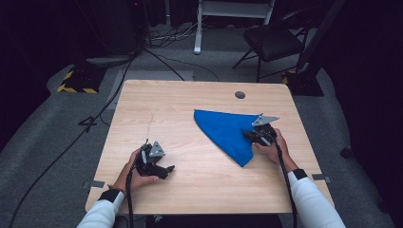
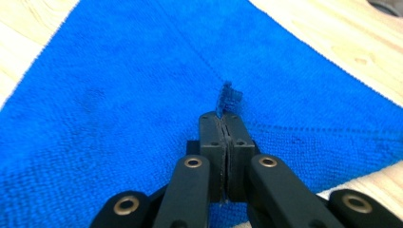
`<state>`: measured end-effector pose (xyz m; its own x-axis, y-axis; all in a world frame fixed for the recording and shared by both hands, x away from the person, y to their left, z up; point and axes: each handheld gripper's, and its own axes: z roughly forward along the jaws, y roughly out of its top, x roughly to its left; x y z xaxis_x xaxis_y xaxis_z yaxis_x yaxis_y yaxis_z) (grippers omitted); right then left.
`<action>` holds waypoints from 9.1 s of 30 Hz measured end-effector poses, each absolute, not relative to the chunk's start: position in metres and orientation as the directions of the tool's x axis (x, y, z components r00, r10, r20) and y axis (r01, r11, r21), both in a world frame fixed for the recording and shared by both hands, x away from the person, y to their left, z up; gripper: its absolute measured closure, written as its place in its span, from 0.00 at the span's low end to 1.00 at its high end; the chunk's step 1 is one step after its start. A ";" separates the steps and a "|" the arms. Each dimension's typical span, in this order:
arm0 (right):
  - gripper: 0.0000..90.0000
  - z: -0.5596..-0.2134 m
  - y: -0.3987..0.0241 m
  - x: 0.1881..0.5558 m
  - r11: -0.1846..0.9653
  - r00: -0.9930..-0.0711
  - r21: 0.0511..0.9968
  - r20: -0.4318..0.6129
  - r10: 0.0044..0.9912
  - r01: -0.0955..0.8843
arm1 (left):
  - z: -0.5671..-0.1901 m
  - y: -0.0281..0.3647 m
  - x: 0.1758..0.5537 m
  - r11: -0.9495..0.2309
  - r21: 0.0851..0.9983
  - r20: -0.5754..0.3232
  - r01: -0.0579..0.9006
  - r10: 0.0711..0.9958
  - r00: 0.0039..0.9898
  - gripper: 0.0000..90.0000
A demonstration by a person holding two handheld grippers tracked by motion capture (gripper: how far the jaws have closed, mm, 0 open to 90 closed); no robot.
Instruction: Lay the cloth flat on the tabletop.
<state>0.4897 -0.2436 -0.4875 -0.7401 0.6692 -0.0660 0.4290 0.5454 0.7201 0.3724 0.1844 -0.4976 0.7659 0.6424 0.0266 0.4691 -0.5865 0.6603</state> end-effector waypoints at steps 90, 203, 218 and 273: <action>0.61 -0.480 -0.144 0.413 0.729 -0.895 0.632 -0.124 0.428 0.261 | -0.486 0.120 0.375 -0.574 0.708 -0.017 0.412 0.569 0.822 0.30; 0.53 -0.481 -0.302 0.435 0.576 -0.645 0.661 -0.179 0.743 0.480 | -0.490 0.079 0.424 -0.664 0.642 0.113 0.384 0.577 0.809 0.26; 0.48 -0.483 -0.310 0.430 0.602 -0.638 0.622 -0.206 0.742 0.500 | -0.488 0.088 0.411 -0.654 0.646 0.107 0.394 0.589 0.801 0.23; 0.61 -0.493 -0.078 0.351 0.712 -0.968 0.694 -0.087 0.236 0.111 | -0.502 0.085 0.549 -0.349 0.693 -0.027 0.631 0.862 0.506 0.20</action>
